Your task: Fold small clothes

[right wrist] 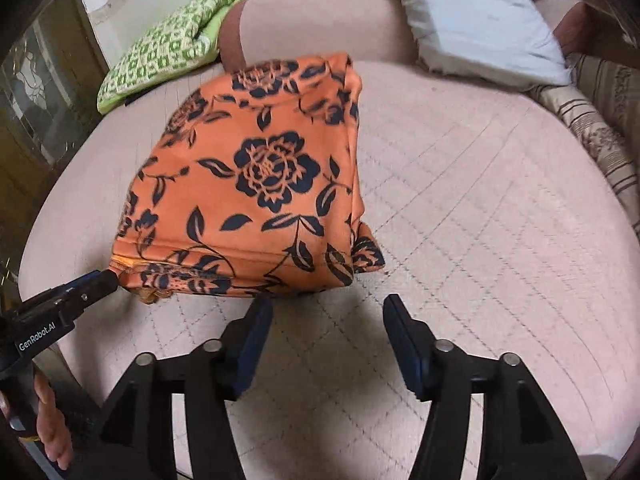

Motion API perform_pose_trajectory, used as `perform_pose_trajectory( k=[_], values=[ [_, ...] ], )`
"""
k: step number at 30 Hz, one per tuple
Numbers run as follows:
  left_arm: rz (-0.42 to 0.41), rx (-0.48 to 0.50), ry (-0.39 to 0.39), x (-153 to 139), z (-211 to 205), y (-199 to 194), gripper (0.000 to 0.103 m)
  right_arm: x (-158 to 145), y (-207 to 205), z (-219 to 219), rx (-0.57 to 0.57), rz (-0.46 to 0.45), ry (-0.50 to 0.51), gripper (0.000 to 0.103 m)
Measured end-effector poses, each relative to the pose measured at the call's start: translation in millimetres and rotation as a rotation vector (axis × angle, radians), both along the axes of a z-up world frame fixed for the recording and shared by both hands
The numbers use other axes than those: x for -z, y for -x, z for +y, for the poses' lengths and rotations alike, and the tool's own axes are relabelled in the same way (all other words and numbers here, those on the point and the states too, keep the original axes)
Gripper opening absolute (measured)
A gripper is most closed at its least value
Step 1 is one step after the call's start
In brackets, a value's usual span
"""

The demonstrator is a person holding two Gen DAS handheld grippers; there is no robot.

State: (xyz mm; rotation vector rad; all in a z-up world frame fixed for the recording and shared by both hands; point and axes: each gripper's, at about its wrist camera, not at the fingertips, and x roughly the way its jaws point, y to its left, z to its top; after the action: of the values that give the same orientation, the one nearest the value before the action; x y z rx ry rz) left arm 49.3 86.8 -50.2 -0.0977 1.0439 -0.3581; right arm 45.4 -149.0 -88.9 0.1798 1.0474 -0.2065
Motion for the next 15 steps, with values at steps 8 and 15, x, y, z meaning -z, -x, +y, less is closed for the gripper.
perform_pose_trajectory(
  k=[8, 15],
  values=[
    [-0.084, -0.006, -0.014, -20, 6, 25, 0.054, -14, 16, 1, 0.031, -0.057, -0.014, 0.066],
    [-0.025, -0.019, 0.062, -30, 18, -10, 0.054, -33, 9, -13, 0.035, -0.137, -0.096, 0.066]
  ],
)
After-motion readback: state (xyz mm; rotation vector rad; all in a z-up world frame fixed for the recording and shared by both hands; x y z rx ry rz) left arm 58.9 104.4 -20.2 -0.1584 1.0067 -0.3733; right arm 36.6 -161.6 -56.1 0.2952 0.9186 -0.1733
